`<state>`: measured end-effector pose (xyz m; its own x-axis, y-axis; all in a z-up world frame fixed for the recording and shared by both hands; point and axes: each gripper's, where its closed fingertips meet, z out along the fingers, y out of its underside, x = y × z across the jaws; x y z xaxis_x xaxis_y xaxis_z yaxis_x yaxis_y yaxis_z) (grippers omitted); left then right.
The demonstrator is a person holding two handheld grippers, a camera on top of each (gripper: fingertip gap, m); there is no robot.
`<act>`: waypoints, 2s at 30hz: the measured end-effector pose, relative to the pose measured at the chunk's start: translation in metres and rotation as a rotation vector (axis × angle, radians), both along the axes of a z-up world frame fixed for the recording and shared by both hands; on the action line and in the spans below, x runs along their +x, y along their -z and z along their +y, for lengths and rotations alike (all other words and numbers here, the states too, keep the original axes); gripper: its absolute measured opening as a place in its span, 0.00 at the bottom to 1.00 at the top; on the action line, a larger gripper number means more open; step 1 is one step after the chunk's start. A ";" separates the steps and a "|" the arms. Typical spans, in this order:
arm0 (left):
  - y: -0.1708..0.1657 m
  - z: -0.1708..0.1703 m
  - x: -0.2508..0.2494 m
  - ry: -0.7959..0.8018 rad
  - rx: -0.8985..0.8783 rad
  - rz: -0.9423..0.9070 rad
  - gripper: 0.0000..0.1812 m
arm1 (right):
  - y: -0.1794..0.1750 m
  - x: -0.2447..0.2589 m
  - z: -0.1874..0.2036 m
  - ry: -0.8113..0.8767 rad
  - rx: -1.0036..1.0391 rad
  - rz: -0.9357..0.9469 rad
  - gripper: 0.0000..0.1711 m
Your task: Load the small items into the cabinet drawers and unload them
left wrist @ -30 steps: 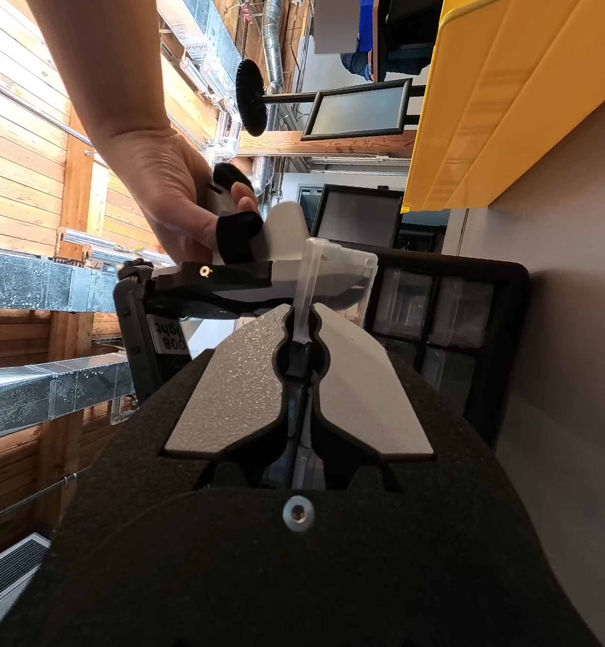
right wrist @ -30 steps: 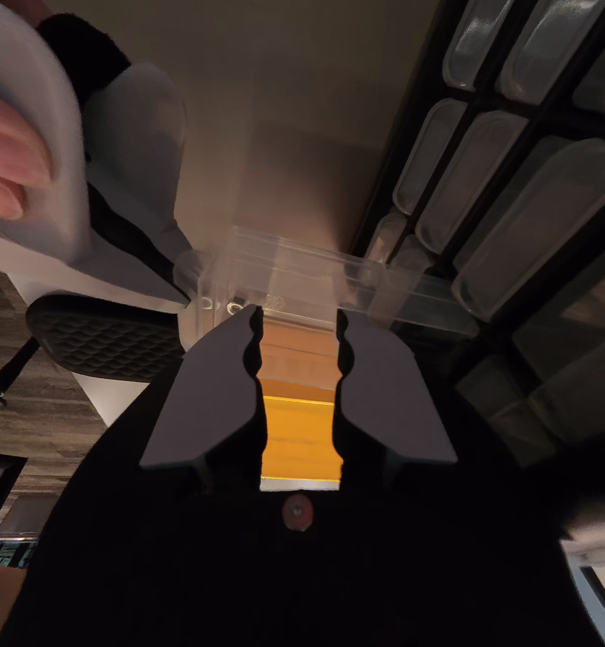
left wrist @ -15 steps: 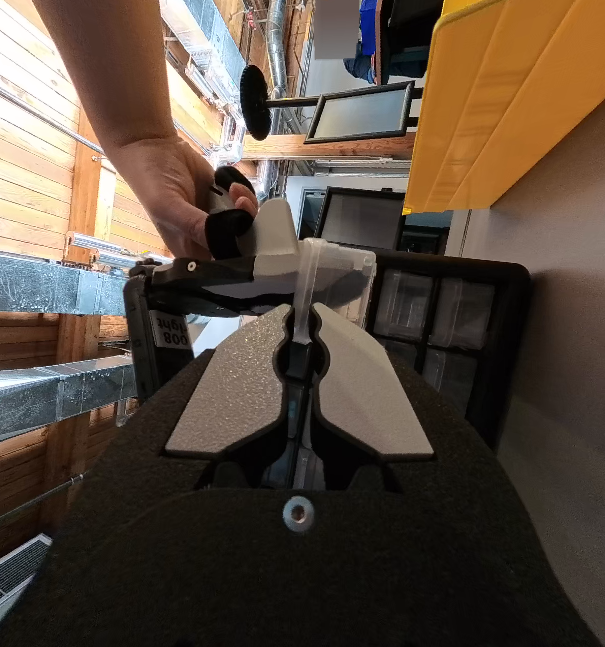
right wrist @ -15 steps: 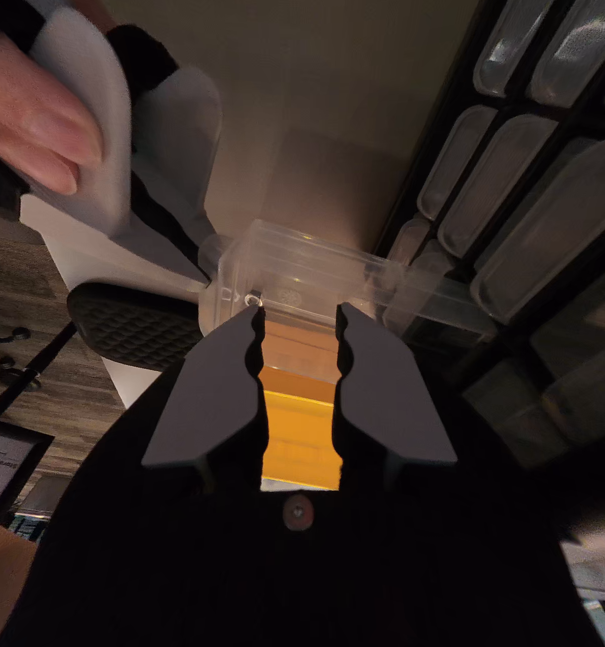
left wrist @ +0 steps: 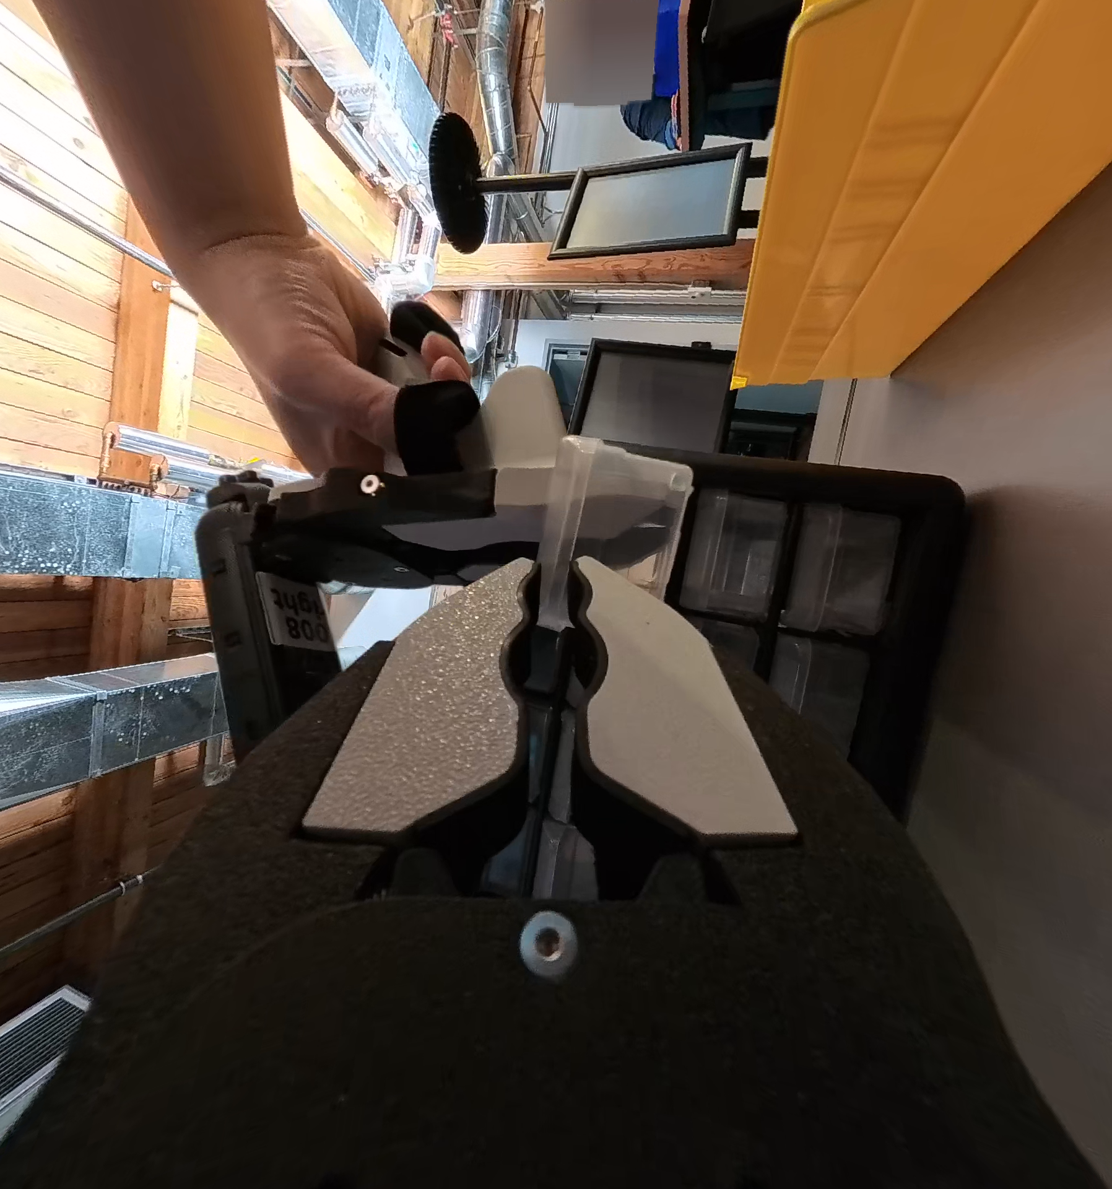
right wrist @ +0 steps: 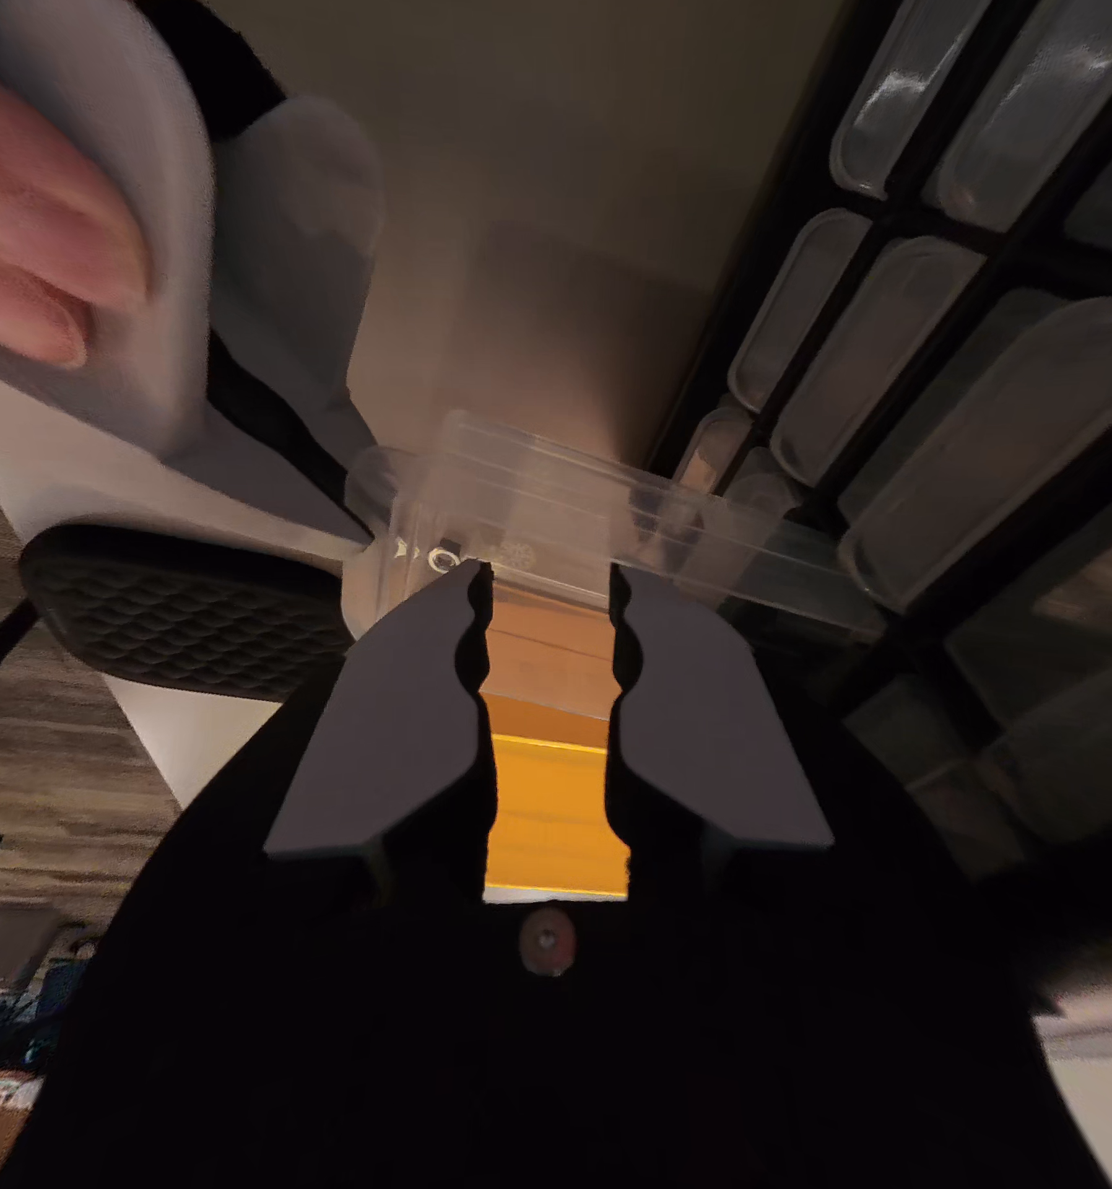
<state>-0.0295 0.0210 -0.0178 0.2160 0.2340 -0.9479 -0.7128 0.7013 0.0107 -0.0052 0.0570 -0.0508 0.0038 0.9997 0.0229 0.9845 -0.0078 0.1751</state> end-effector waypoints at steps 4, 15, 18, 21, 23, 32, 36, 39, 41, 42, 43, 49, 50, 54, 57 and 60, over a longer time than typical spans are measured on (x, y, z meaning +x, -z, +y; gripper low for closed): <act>0.002 0.000 0.001 -0.002 0.001 0.006 0.04 | 0.000 0.001 0.005 0.021 0.053 0.011 0.25; 0.002 0.000 0.001 -0.003 0.012 0.002 0.04 | -0.012 -0.001 0.001 0.029 0.044 0.085 0.24; 0.001 -0.002 0.002 0.002 0.013 -0.001 0.04 | -0.012 0.000 -0.002 0.060 0.010 0.076 0.24; 0.001 -0.002 0.001 0.002 0.011 -0.003 0.04 | -0.014 -0.002 -0.001 0.058 0.007 0.086 0.24; 0.002 -0.001 0.001 0.002 0.014 -0.001 0.04 | -0.015 -0.005 0.001 0.054 0.019 0.112 0.25; 0.004 -0.004 0.001 0.016 -0.014 -0.010 0.04 | -0.012 -0.003 -0.002 0.061 0.022 0.123 0.31; 0.006 -0.007 0.001 0.025 -0.019 -0.008 0.04 | -0.008 0.000 -0.004 0.022 0.017 0.093 0.33; 0.006 -0.007 0.001 0.027 -0.026 -0.014 0.04 | -0.007 0.001 -0.005 -0.028 0.011 0.084 0.33; 0.005 -0.008 0.000 0.025 -0.029 -0.017 0.04 | -0.008 -0.003 -0.005 -0.032 -0.001 0.106 0.34; 0.006 -0.008 -0.001 0.029 -0.031 -0.019 0.04 | -0.008 -0.004 -0.006 -0.033 -0.011 0.115 0.34; 0.006 -0.009 -0.001 0.031 -0.031 -0.019 0.04 | -0.007 -0.005 -0.006 -0.038 -0.021 0.115 0.35; 0.009 -0.010 0.000 0.040 -0.023 -0.007 0.04 | 0.000 -0.005 -0.008 -0.130 -0.043 0.091 0.35; 0.008 -0.010 0.000 0.039 -0.023 -0.008 0.05 | 0.000 -0.005 -0.008 -0.134 -0.048 0.094 0.35; 0.007 -0.008 -0.001 0.036 -0.027 -0.011 0.04 | 0.002 -0.007 -0.005 -0.145 -0.037 0.100 0.35; 0.006 -0.006 -0.002 0.032 -0.037 -0.017 0.05 | 0.002 -0.007 -0.003 -0.143 -0.005 0.115 0.34; 0.007 -0.006 -0.002 0.031 -0.038 -0.016 0.05 | 0.002 -0.008 0.000 -0.132 0.021 0.120 0.34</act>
<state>-0.0311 0.0154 -0.0244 0.2378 0.1909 -0.9524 -0.6907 0.7226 -0.0276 -0.0128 0.0566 -0.0529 -0.1234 0.9910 0.0513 0.9911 0.1204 0.0573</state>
